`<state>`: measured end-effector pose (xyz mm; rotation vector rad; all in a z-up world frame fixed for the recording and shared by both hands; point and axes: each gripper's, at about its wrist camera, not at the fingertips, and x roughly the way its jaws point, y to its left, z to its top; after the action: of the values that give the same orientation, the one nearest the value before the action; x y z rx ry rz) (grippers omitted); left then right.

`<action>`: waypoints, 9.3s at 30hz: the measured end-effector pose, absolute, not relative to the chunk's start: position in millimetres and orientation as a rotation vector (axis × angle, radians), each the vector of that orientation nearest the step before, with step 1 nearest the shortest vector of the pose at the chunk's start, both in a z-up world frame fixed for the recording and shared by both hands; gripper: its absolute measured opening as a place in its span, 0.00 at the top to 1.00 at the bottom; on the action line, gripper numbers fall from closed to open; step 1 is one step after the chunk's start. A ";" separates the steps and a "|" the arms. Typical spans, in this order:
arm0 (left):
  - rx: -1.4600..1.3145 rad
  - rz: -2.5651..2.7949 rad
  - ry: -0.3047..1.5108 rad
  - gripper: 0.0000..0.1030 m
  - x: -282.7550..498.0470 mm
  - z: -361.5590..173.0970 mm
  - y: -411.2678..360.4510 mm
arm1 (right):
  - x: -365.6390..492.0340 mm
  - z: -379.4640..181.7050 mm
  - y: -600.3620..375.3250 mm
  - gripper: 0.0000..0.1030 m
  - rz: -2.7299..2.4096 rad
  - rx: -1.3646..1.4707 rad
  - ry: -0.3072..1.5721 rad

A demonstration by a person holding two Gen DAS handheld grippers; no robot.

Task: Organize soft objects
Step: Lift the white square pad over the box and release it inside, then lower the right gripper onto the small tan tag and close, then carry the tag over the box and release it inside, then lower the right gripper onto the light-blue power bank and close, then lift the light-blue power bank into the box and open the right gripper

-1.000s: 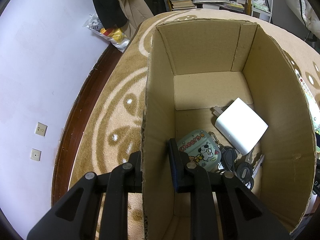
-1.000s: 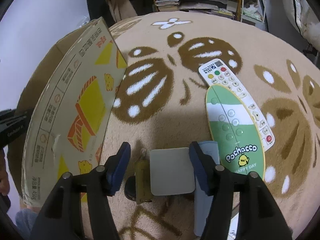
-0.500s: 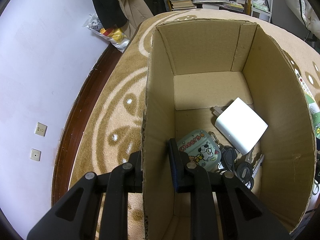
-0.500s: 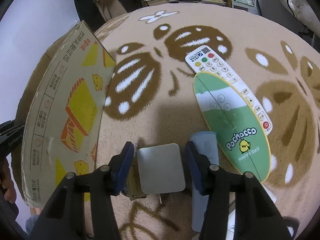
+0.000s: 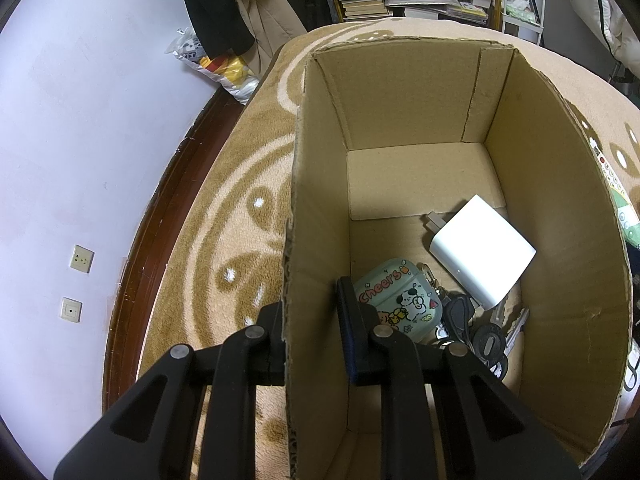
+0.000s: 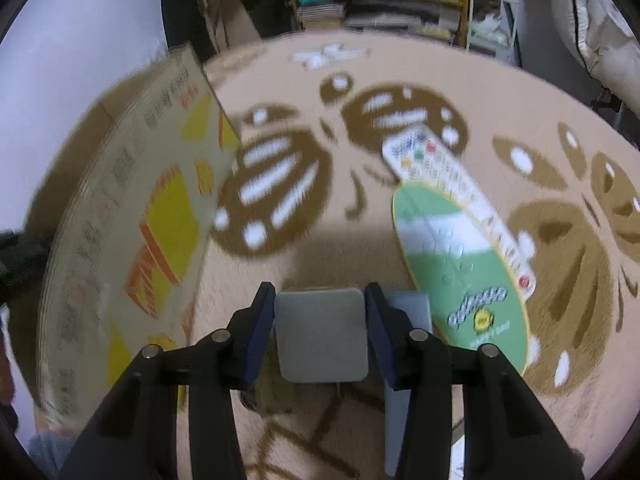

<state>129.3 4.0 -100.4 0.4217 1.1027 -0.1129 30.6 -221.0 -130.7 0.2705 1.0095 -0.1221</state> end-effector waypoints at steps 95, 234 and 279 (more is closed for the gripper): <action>0.423 -0.110 1.113 0.81 131.3 -104.4 4.2 | 15.1 -91.7 -189.0 0.96 -0.019 0.266 0.858; 0.429 -0.115 1.125 0.81 130.2 -110.6 2.8 | 14.6 -147.0 -258.3 0.72 -0.253 0.388 1.052; 0.416 -0.117 1.128 0.81 130.7 -108.8 3.7 | 48.3 39.5 -155.5 0.72 0.109 0.301 0.536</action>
<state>130.7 3.7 -108.8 0.4159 1.1284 -0.1173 48.3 -155.5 39.5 0.3010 0.5358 0.1086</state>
